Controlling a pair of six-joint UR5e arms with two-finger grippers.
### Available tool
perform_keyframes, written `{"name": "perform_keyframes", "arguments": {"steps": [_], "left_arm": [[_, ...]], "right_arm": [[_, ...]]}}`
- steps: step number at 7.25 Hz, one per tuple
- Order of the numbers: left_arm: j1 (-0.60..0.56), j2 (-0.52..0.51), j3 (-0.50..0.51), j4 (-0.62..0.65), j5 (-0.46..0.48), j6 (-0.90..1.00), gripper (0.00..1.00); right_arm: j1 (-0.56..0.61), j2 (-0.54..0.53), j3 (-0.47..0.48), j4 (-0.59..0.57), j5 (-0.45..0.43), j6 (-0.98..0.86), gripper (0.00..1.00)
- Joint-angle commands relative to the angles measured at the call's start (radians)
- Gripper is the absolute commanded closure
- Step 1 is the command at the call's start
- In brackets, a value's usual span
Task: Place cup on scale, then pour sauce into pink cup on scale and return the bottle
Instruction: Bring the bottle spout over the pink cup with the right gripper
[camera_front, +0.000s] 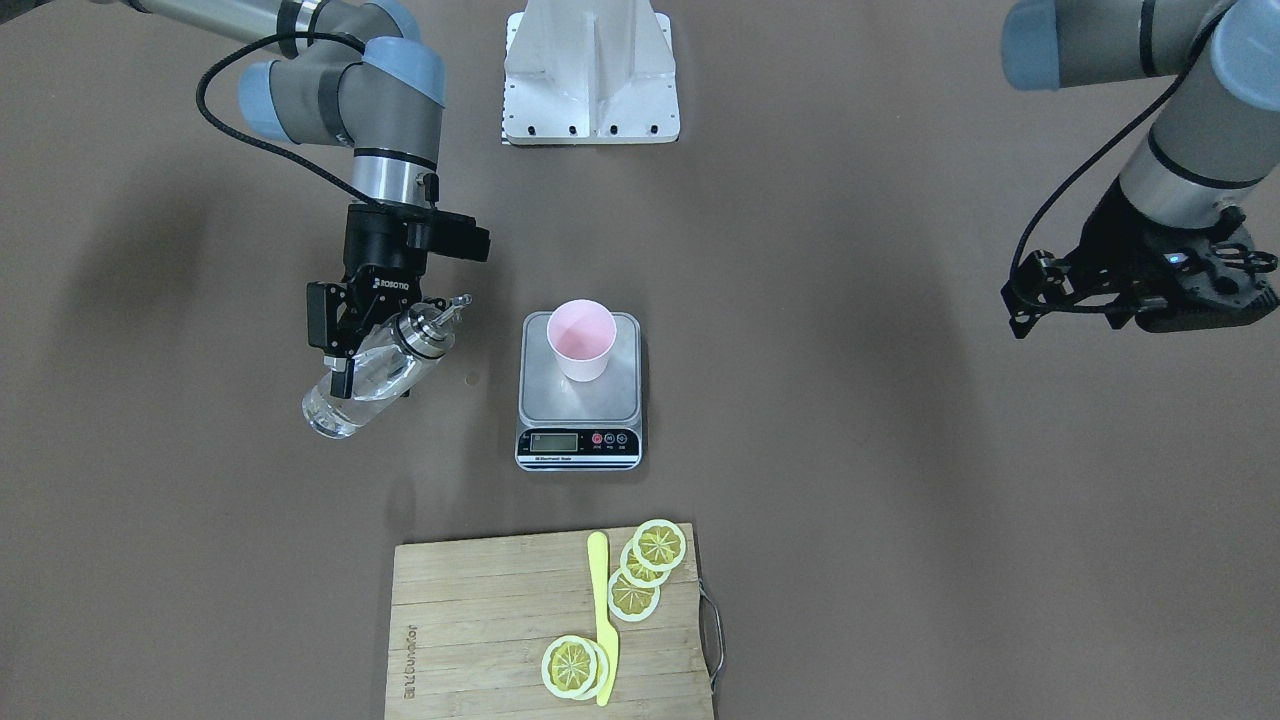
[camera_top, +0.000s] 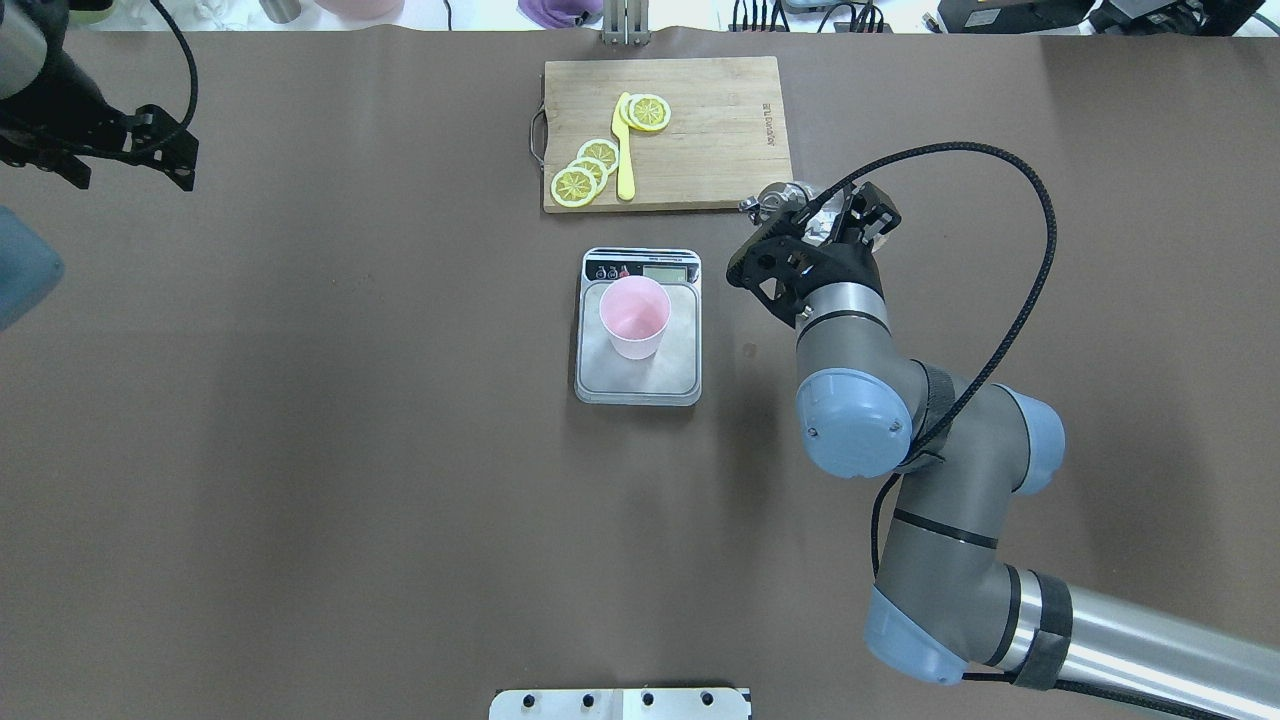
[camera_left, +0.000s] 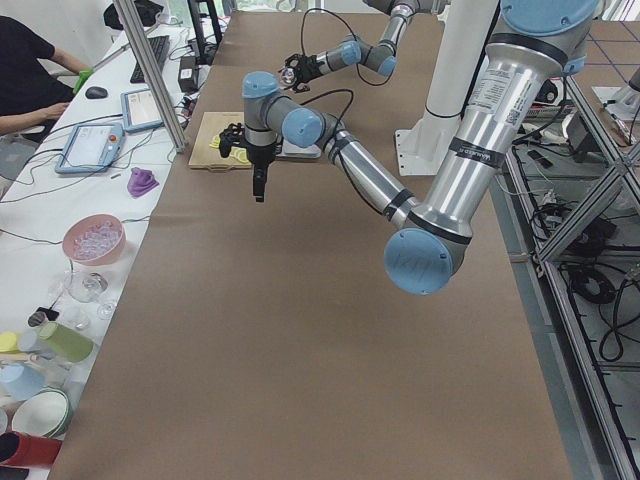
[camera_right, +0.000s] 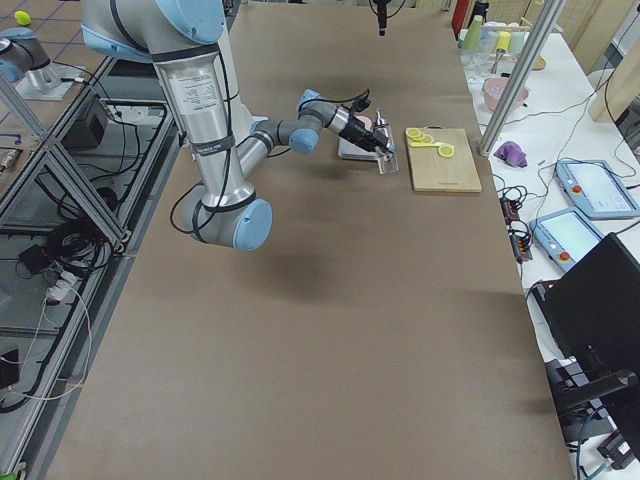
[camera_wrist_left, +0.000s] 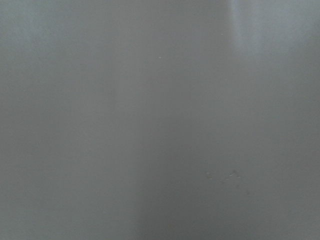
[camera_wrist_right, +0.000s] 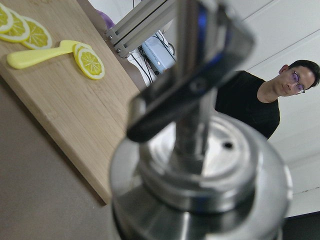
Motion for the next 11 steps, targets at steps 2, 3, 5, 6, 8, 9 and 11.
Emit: {"name": "perform_keyframes", "arguments": {"steps": [2,3,5,6,8,9,11], "left_arm": [[-0.024,0.036,0.003,-0.003,0.004,0.038,0.02],[-0.025,0.049,0.003,-0.008,0.004,0.041,0.02],[-0.035,0.049,0.014,-0.008,0.004,0.067,0.02],[-0.038,0.049,0.025,-0.009,0.004,0.068,0.02],[-0.048,0.049,0.043,-0.011,0.003,0.097,0.02],[-0.05,0.049,0.046,-0.011,0.003,0.105,0.02],[-0.051,0.049,0.048,-0.011,0.003,0.105,0.02]], "right_arm": [[-0.056,0.041,-0.109,-0.004,-0.12,-0.017,1.0],[-0.069,0.05,-0.139,-0.004,-0.168,-0.017,1.0],[-0.088,0.056,-0.145,-0.07,-0.24,-0.057,1.0],[-0.102,0.058,-0.145,-0.087,-0.265,-0.064,1.0],[-0.122,0.076,-0.145,-0.142,-0.318,-0.089,1.0],[-0.126,0.078,-0.145,-0.176,-0.352,-0.113,1.0],[-0.131,0.076,-0.145,-0.201,-0.402,-0.177,1.0]]}}
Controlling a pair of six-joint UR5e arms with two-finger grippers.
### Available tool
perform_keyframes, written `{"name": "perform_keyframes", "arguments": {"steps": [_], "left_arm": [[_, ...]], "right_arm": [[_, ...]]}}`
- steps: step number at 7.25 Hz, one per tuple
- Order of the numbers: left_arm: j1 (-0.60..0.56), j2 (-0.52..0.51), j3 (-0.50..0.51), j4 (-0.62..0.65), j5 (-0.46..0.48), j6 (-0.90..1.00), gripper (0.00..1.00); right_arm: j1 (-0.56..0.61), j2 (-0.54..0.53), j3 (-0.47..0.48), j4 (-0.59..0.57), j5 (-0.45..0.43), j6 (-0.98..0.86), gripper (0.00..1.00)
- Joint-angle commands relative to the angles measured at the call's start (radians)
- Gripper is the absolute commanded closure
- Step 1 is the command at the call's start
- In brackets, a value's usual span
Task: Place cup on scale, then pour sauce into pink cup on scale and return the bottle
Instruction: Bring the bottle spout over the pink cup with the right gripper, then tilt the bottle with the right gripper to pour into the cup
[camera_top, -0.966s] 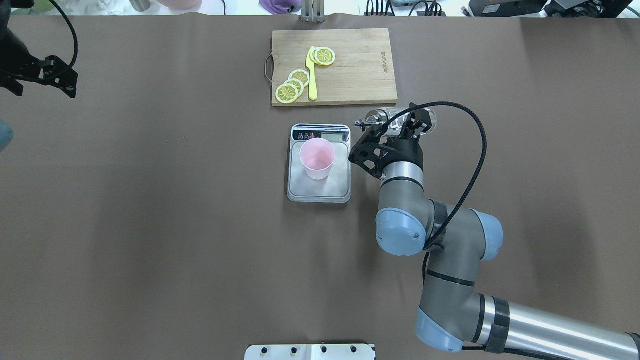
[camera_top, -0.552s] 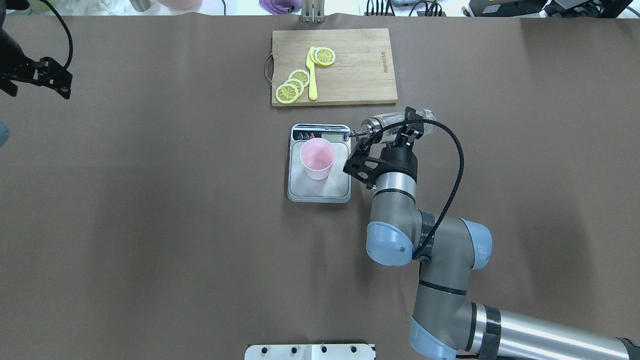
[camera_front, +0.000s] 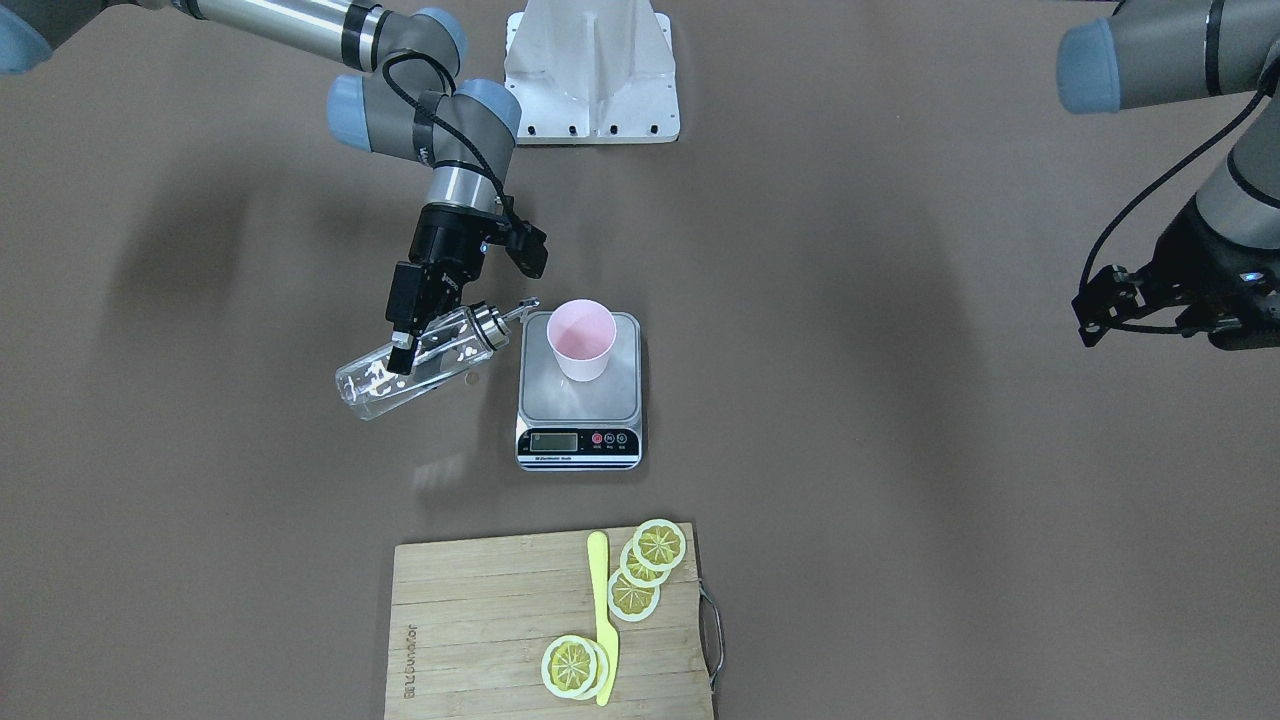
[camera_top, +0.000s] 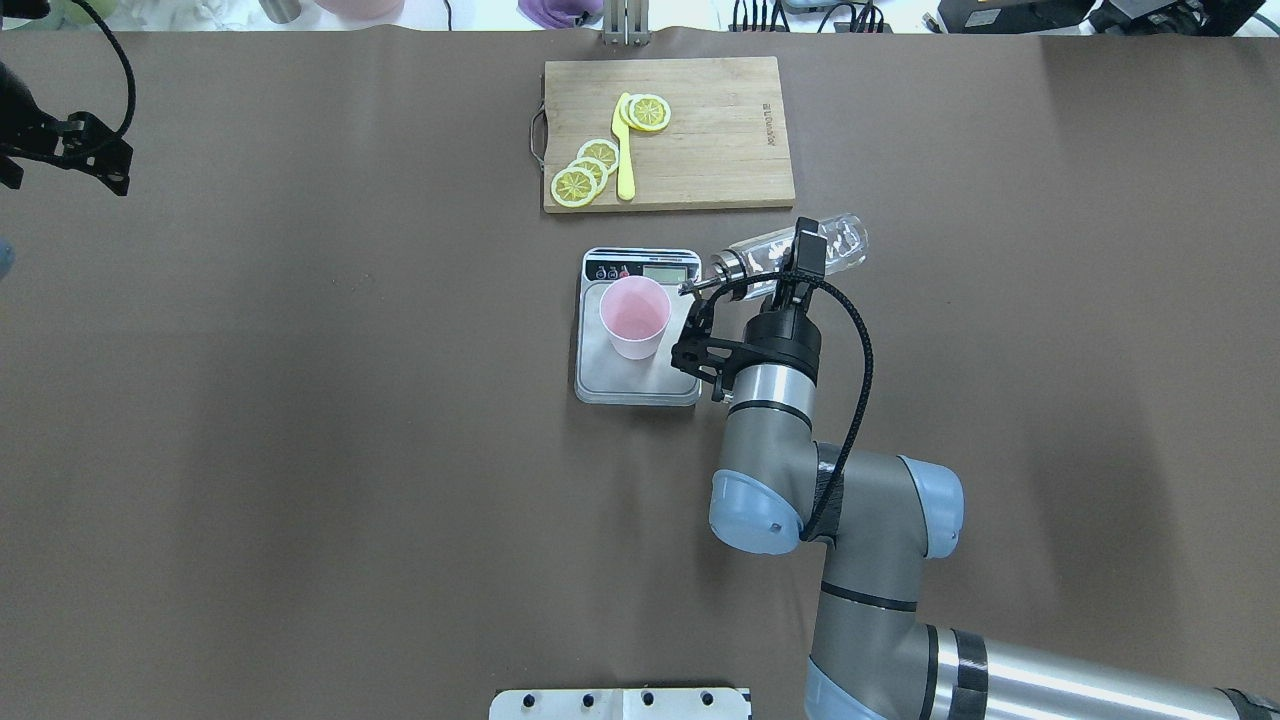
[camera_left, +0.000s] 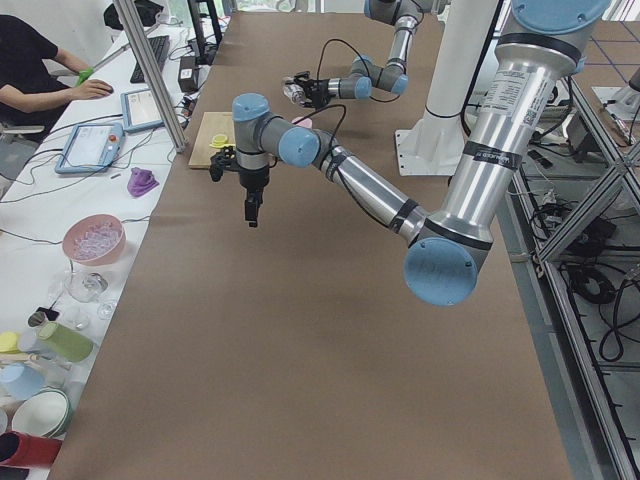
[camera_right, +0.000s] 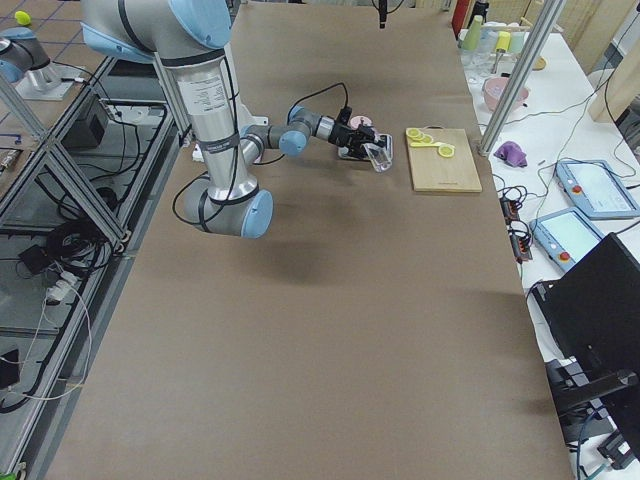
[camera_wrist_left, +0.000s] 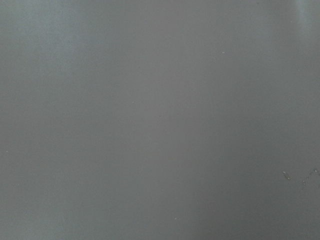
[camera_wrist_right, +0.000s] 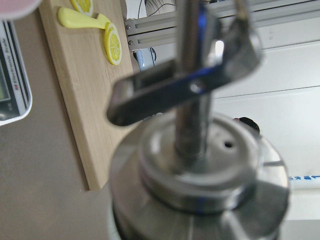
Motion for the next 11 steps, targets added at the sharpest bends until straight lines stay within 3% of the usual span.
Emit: {"name": "perform_keyframes", "arguments": {"steps": [1,11], "left_arm": [[-0.001,0.002,0.002,0.0,0.0,0.001,0.02],[-0.001,0.002,0.01,-0.002,0.001,0.003,0.02]], "right_arm": [[-0.002,0.006,0.001,-0.03,-0.047,-0.068,1.0],[0.001,0.054,-0.048,-0.068,-0.127,-0.122,1.0]]}}
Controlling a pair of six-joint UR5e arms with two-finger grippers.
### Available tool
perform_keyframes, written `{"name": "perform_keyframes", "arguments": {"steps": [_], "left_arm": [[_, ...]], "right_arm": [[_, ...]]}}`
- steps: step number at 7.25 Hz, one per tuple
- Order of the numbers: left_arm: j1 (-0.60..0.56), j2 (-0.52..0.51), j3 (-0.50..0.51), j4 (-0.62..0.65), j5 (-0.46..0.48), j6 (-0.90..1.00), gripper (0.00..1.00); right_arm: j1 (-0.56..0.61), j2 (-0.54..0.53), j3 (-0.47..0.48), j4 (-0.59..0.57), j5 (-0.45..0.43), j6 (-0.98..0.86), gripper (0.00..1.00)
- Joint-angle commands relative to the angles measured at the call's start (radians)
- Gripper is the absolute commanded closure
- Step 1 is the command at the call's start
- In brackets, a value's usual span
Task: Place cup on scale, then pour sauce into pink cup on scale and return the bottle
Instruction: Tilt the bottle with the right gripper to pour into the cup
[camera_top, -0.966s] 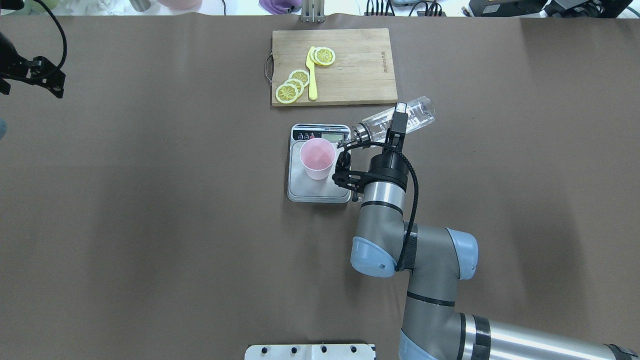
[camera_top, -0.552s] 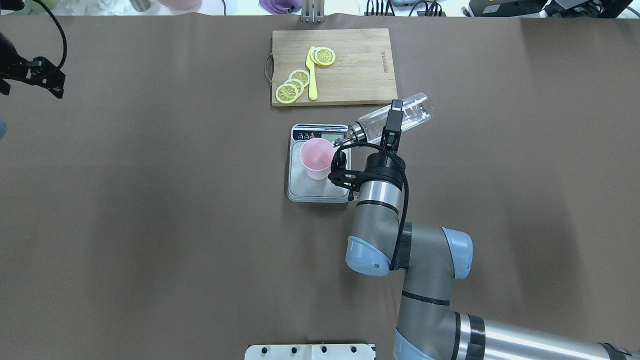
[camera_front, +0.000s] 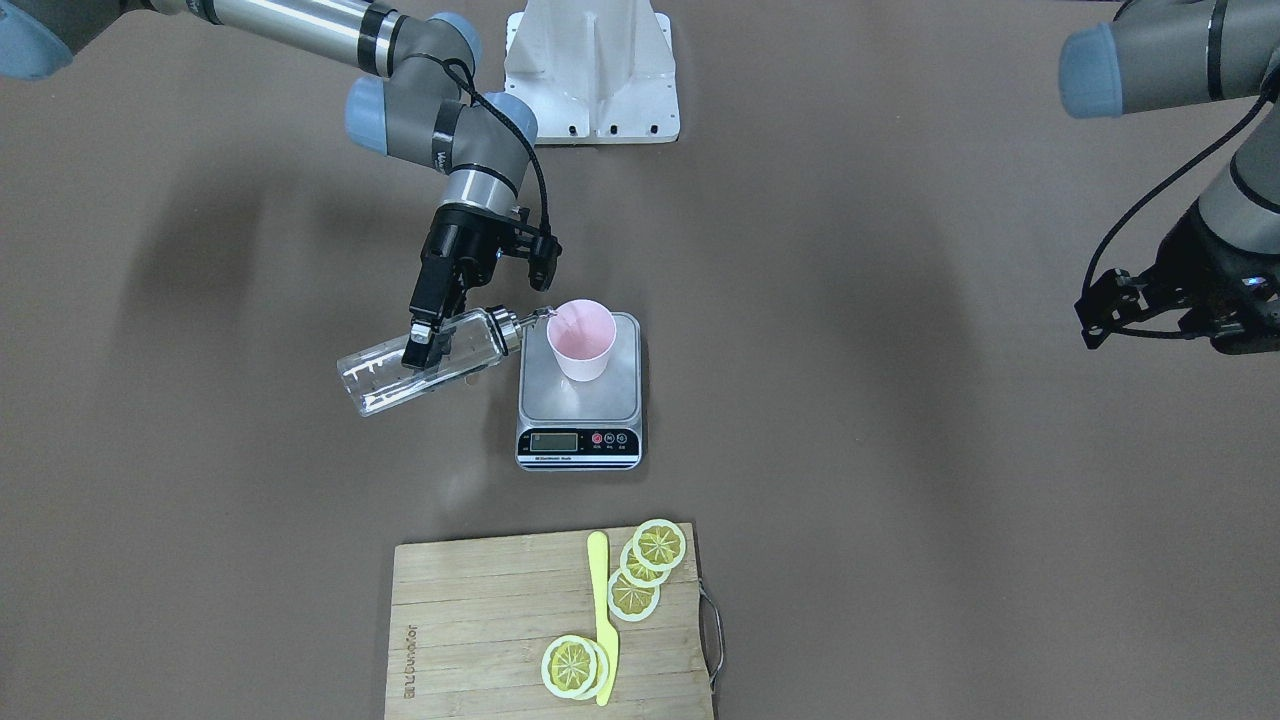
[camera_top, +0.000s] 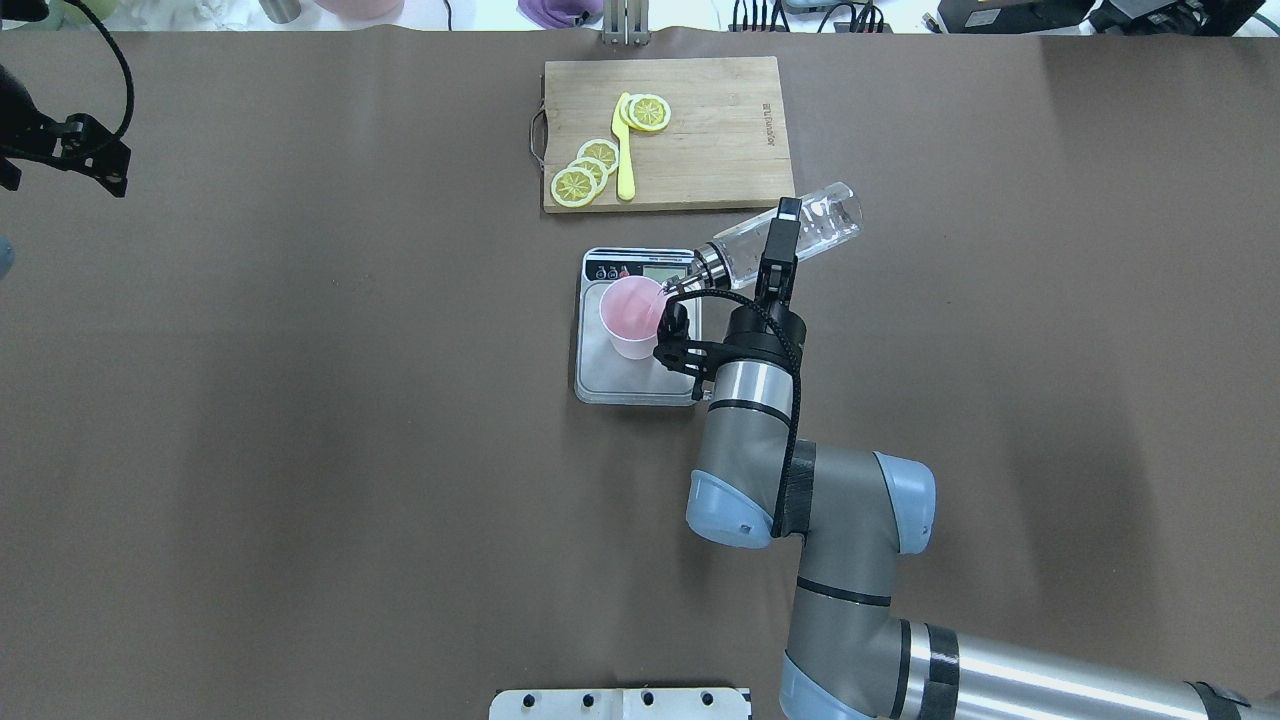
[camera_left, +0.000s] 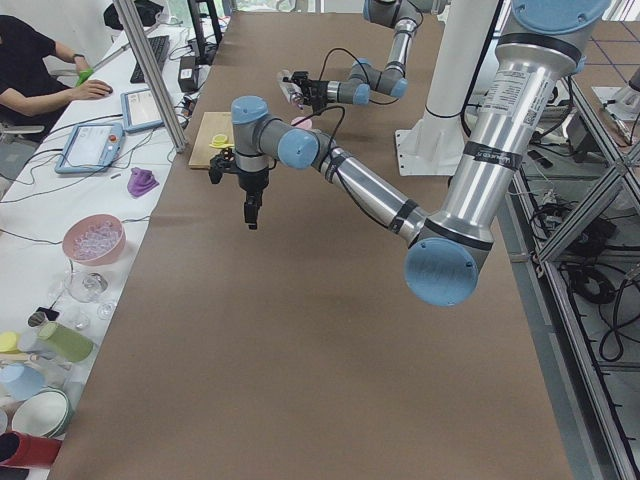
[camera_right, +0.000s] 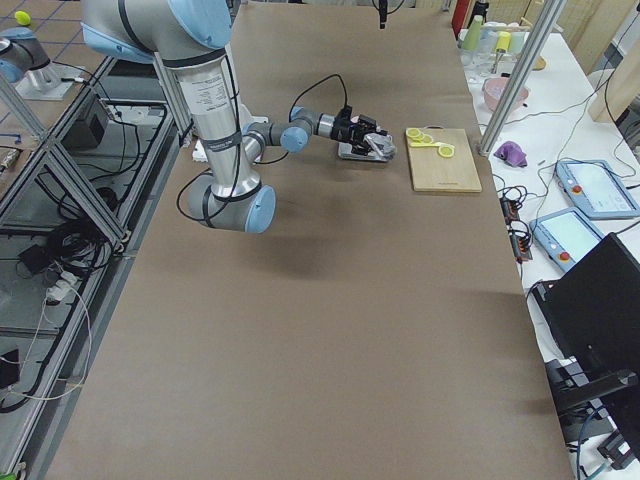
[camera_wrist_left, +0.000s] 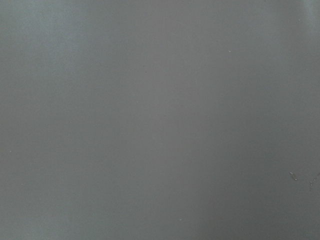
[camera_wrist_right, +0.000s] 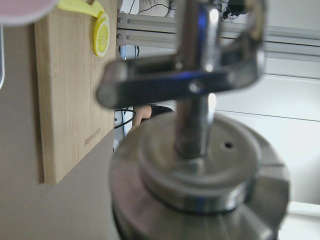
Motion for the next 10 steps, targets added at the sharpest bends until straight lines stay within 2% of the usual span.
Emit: {"name": "perform_keyframes", "arguments": {"steps": [1,3,5,6,7,8,9,10], "left_arm": [[0.0,-0.001,0.0,0.002,0.001,0.0,0.02],[-0.008,-0.002,-0.003,0.002,0.0,-0.002,0.02],[-0.008,-0.002,-0.007,0.002,0.001,-0.002,0.02],[-0.008,-0.003,-0.007,0.002,0.001,-0.003,0.02],[-0.009,-0.008,-0.007,0.002,0.001,-0.003,0.02],[-0.009,-0.014,-0.007,0.002,0.001,-0.003,0.02],[-0.011,-0.02,-0.007,0.003,0.001,-0.003,0.02],[-0.015,-0.023,-0.01,0.003,0.001,-0.005,0.02]], "right_arm": [[0.002,0.012,0.005,0.013,0.014,0.015,1.0],[0.007,0.003,0.007,0.107,0.072,0.052,1.0],[0.018,0.001,0.02,0.142,0.164,0.263,1.0],[0.032,-0.002,0.074,0.167,0.233,0.326,1.0],[0.035,-0.082,0.114,0.291,0.262,0.421,1.0],[0.044,-0.118,0.112,0.382,0.304,0.431,1.0],[0.067,-0.14,0.116,0.389,0.327,0.434,1.0],[0.085,-0.194,0.134,0.401,0.344,0.537,1.0]]}}
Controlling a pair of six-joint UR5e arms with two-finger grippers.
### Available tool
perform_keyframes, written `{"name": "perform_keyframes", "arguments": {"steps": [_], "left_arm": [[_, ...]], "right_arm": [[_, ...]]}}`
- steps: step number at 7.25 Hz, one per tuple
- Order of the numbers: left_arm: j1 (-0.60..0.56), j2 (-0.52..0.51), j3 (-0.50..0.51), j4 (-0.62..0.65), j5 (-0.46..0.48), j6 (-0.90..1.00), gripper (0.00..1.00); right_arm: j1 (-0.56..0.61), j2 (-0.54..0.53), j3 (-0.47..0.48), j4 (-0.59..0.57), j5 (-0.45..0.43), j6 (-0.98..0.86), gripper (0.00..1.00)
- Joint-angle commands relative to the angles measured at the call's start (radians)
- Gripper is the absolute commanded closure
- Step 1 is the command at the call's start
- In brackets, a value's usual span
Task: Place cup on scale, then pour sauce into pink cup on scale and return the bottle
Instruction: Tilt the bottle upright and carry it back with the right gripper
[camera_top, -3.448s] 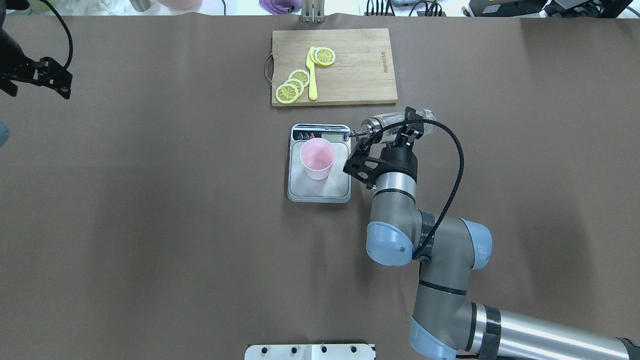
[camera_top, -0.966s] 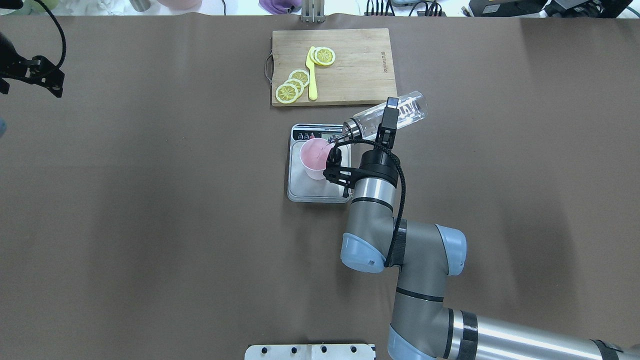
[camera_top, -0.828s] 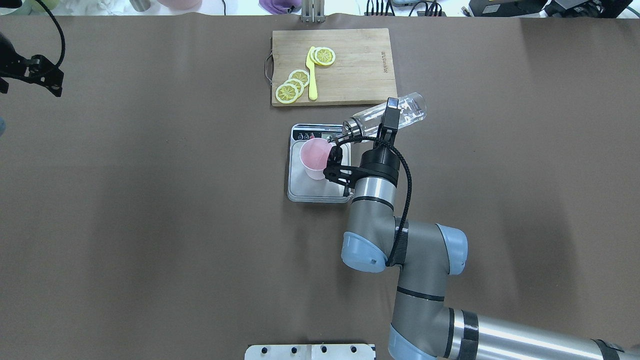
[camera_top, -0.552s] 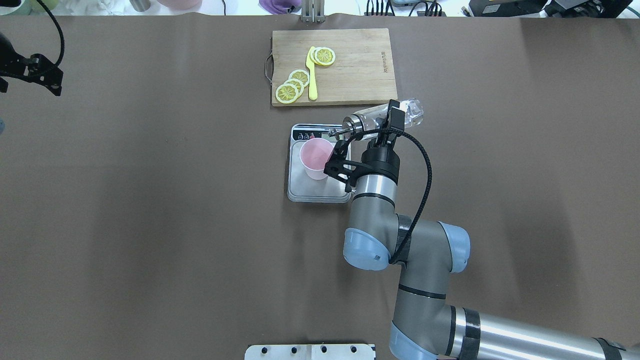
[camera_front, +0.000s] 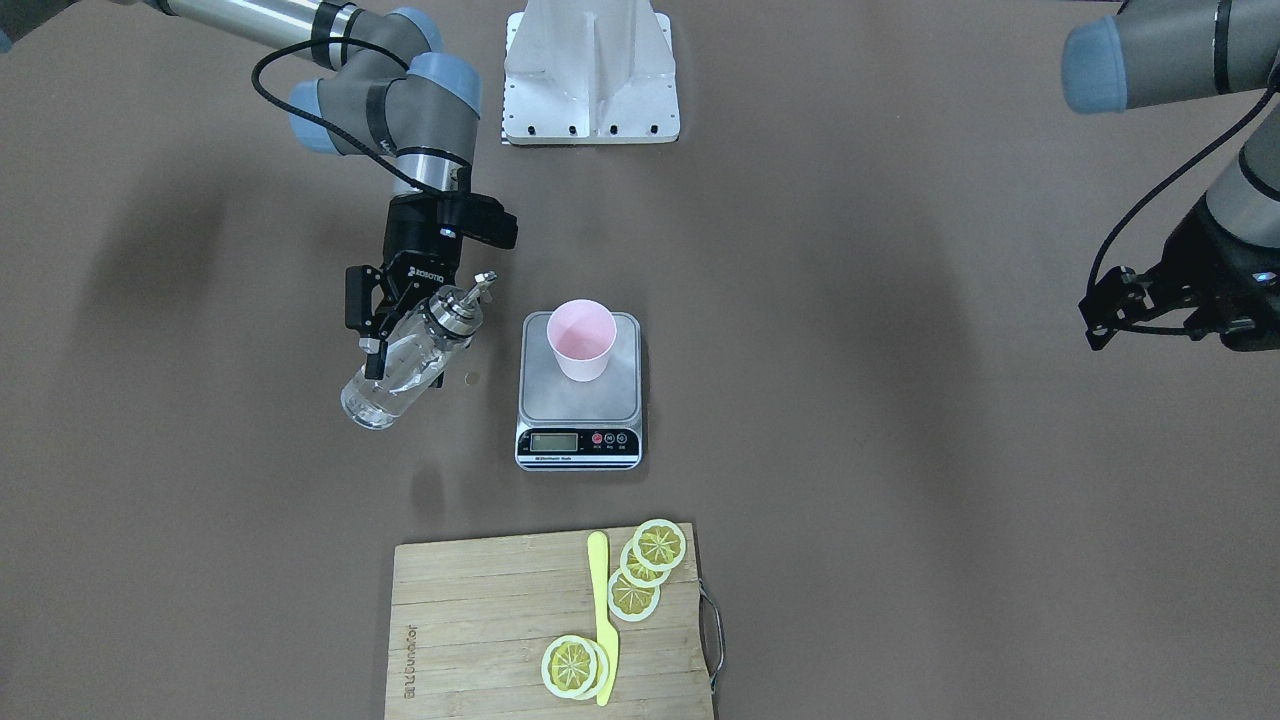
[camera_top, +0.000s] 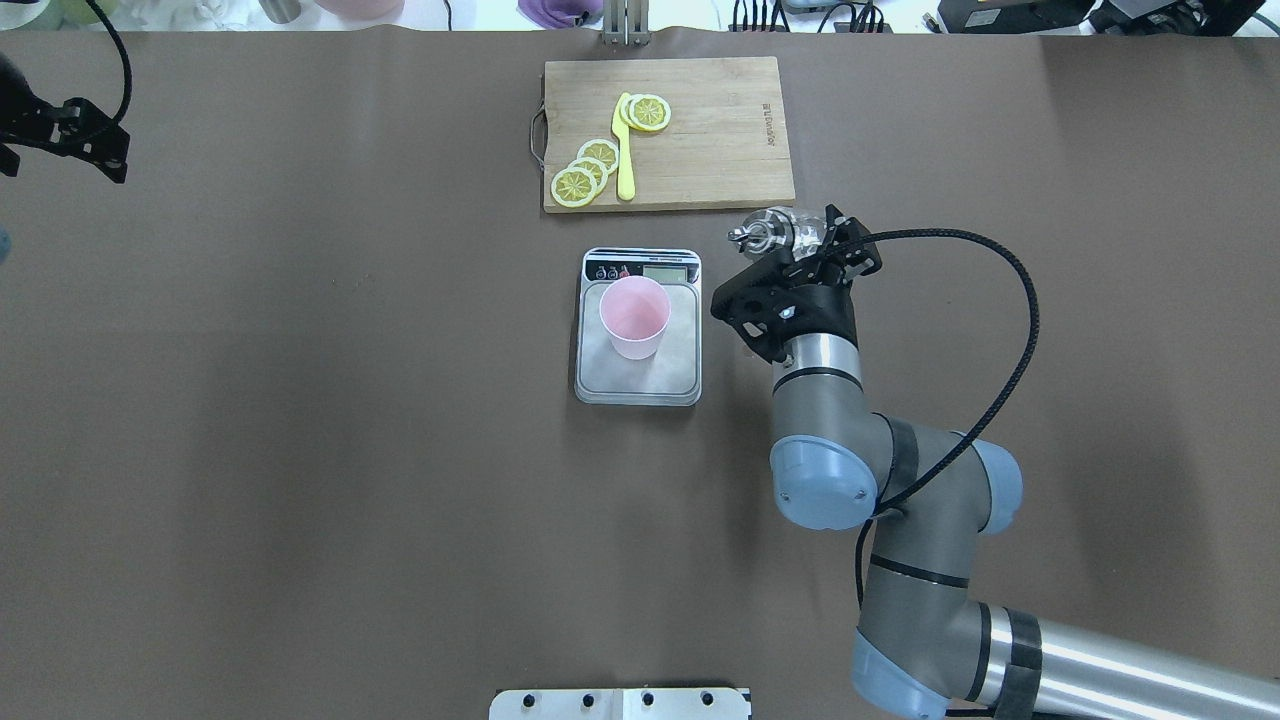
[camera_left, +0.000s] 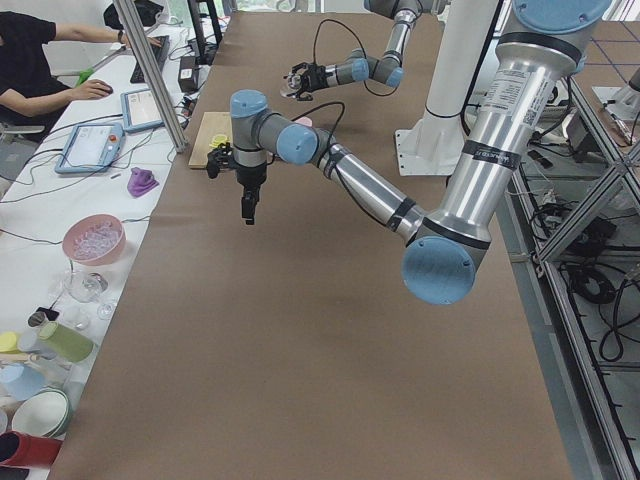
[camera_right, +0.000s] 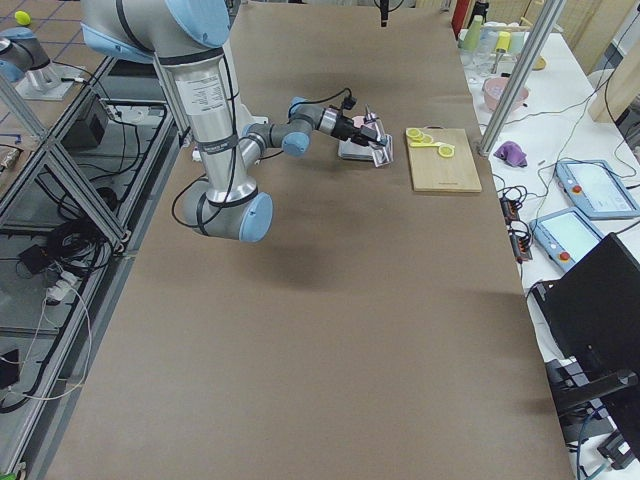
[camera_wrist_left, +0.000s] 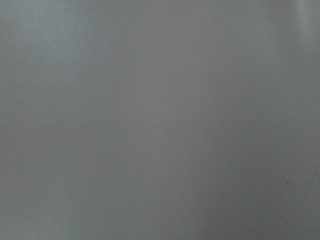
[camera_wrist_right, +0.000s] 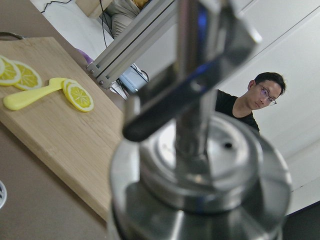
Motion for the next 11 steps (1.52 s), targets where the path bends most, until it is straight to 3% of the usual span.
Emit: {"name": "perform_keyframes", "arguments": {"steps": [1,5,6,9,11], "left_arm": [[-0.004,-0.008,-0.002,0.002,0.0,-0.001,0.02],[-0.005,-0.008,-0.022,0.004,0.003,-0.009,0.02],[-0.005,-0.01,-0.025,0.004,0.003,-0.01,0.02],[-0.005,-0.011,-0.04,0.004,0.038,-0.015,0.02],[-0.005,-0.01,-0.045,0.004,0.04,-0.015,0.02]], "right_arm": [[0.044,-0.066,0.032,0.067,0.081,0.158,1.0],[0.159,-0.259,0.026,0.411,0.279,0.295,1.0],[0.185,-0.27,0.027,0.42,0.304,0.298,1.0],[0.262,-0.316,0.026,0.453,0.52,0.55,1.0],[0.306,-0.333,0.023,0.452,0.623,0.568,1.0]]}}
